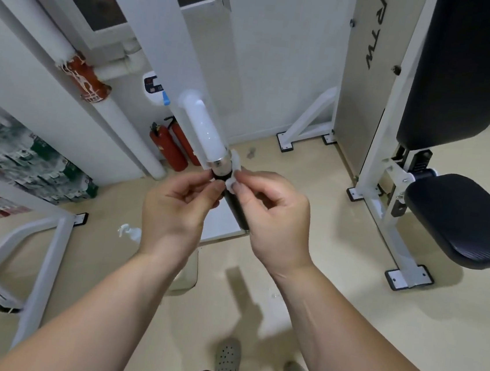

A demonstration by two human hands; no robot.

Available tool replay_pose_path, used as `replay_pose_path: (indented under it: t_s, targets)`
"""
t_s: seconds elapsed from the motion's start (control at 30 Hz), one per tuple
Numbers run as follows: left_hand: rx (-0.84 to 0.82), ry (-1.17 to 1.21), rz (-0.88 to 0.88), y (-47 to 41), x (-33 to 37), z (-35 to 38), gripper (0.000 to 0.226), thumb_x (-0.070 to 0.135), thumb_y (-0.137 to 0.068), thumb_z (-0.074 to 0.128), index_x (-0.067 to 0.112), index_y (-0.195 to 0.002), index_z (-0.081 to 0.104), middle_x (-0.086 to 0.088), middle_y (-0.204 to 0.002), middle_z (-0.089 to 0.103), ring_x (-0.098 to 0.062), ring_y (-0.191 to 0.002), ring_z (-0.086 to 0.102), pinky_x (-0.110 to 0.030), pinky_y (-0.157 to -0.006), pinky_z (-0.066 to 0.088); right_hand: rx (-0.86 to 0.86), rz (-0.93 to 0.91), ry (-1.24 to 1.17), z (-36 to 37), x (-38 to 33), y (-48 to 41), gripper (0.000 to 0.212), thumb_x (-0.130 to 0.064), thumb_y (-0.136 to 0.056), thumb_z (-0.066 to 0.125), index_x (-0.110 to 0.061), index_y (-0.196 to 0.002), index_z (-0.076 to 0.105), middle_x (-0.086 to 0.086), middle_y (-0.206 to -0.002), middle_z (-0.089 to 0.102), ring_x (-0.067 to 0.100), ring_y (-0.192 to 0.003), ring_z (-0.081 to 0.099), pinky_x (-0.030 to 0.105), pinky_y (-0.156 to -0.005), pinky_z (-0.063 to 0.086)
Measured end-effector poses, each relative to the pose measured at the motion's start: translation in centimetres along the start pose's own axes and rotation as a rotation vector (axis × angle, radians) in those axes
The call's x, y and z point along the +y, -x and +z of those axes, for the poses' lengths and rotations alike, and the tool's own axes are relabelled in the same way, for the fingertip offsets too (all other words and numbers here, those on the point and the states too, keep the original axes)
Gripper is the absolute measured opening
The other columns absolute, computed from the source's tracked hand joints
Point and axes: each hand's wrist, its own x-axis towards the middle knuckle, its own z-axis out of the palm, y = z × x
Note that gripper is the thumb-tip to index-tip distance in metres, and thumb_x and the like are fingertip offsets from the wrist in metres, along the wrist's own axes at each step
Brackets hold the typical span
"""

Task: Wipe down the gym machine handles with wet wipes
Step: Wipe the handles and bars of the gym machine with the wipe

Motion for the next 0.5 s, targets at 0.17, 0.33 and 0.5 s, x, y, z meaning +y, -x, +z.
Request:
replay_pose_path:
  t_s: [0.17,0.33,0.5]
  targets:
    - [-0.05,0.004,0.0,-1.0,0.0,0.1,0.022,0.006,-0.085,0.077,0.027,-0.087,0.077,0.0,-0.078,0.078,-0.023,-0.075,0.074,-0.046,-0.078,0.063,0.045,0.272,0.019,-1.7,4.3,1.2,0.017,-0.001,-0.085,0.076,-0.018,-0.086,0.08,0.002,-0.086,0.077,0.009,-0.082,0.07,0.017,-0.073,0.05]
    - [-0.103,0.025,0.068,-1.6,-0.8,-0.2,0.013,0.01,-0.086,0.078,0.023,-0.088,0.078,-0.001,-0.076,0.077,-0.024,-0.073,0.073,-0.048,-0.075,0.062,0.075,0.268,0.175,-1.6,4.7,1.9,0.019,-0.003,-0.083,0.077,-0.021,-0.079,0.079,-0.005,-0.08,0.076,0.009,-0.08,0.07,0.019,-0.073,0.048]
    - [-0.24,0.074,0.057,-3.2,-1.6,-0.5,0.017,0.009,-0.081,0.082,0.025,-0.079,0.076,0.005,-0.071,0.074,-0.011,-0.067,0.069,-0.028,-0.066,0.058,0.234,0.163,0.081,0.3,2.6,1.8,0.016,0.004,-0.084,0.074,-0.011,-0.085,0.079,0.0,-0.082,0.076,0.003,-0.073,0.069,0.013,-0.066,0.05]
